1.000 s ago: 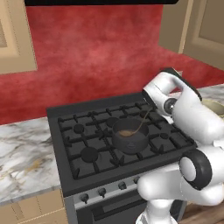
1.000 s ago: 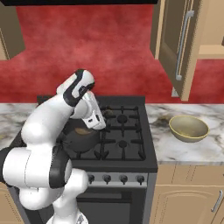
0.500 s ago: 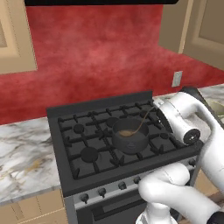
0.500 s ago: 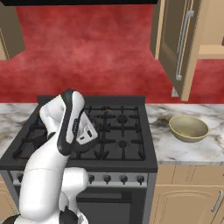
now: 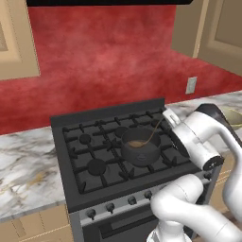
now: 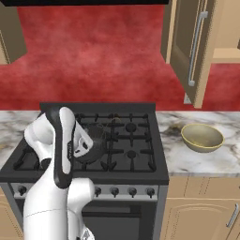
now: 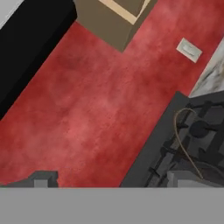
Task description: Open the cabinet and move the ladle to the pot. Then close the cabinet.
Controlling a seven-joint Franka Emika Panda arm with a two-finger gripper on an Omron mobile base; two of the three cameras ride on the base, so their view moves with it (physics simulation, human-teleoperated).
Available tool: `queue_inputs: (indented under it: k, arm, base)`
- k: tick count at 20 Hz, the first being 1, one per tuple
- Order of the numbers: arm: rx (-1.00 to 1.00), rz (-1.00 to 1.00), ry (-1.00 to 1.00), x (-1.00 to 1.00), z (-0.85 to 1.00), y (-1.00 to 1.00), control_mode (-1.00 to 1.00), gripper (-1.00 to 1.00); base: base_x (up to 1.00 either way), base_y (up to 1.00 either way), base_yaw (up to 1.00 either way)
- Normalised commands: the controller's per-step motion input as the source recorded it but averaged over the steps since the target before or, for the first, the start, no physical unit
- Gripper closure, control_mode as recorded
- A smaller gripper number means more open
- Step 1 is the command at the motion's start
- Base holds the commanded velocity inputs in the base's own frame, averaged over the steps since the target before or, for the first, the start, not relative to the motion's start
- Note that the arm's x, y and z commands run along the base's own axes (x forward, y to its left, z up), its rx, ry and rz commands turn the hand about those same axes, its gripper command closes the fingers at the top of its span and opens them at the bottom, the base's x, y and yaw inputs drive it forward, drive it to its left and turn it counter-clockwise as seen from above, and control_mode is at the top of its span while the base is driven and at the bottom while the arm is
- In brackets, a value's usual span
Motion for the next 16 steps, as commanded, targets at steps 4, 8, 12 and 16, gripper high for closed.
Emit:
queue_inputs:
  k: [4,8,12,16]
  arm:
    - [0.0,0.0,0.19,-0.35,1.0,0.1,-1.0,-1.0]
    - [0.0,0.0,0.32,-0.42,1.0,0.11,-1.0,-1.0]
    - [0.0,-0.02,0.52,-0.46,1.0,0.04,-1.0,-1.0]
    - [0.0,-0.11,0.76,-0.36,1.0,0.01,-1.0,-1.0]
  base:
    - [0.0,0.0,0.0]
    - [0.0,0.0,0.0]
    - [0.0,0.0,0.0]
    - [0.0,0.0,0.0]
